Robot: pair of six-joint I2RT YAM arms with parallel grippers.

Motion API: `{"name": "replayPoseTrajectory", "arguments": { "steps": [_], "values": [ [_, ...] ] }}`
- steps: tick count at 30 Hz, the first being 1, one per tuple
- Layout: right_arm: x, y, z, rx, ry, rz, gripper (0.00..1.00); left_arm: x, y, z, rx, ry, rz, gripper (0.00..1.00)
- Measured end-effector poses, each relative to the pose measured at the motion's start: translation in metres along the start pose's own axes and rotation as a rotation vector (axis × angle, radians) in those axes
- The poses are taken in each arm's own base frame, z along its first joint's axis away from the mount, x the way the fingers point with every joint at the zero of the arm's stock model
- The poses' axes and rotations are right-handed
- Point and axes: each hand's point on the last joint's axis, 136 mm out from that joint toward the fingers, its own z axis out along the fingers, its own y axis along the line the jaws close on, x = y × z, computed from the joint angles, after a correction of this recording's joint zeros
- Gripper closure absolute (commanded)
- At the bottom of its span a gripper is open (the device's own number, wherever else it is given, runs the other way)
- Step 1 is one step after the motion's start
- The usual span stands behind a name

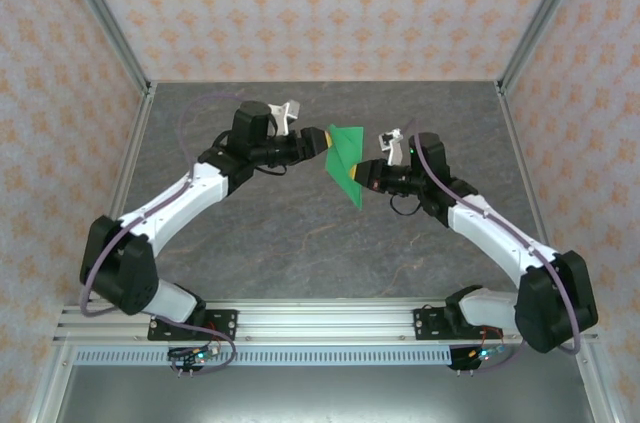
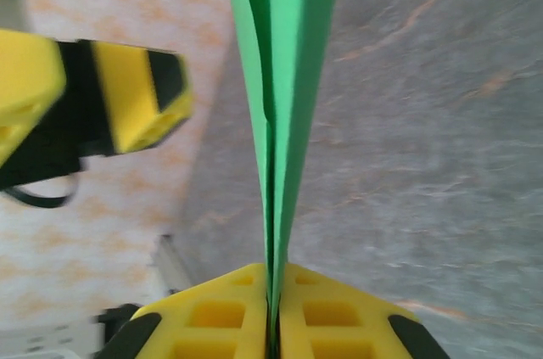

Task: Fold a paper plane with a square sheet of paper (fold left side to right side)
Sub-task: Turn over the paper at the center of the table.

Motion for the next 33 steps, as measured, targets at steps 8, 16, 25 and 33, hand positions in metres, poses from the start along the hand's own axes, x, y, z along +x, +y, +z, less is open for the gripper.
{"name": "replayPoseTrajectory", "arguments": {
  "steps": [8, 16, 25, 33],
  "values": [
    [0.016, -0.027, 0.001, 0.599, 0.116, -0.301, 0.89, -0.016, 0.012, -0.093, -0.276, -0.276, 0.139, 0.36],
    [0.029, -0.079, 0.017, 1.206, 0.338, -0.652, 0.87, -0.007, 0.057, -0.162, -0.549, -0.449, 0.143, 0.32],
    [0.057, -0.124, 0.040, 1.473, 0.567, -0.872, 0.84, -0.006, 0.066, -0.185, -0.633, -0.505, 0.152, 0.31],
    [0.083, -0.139, 0.049, 1.466, 0.683, -0.867, 0.61, -0.001, 0.079, -0.173, -0.659, -0.461, 0.147, 0.31]
  ]
}}
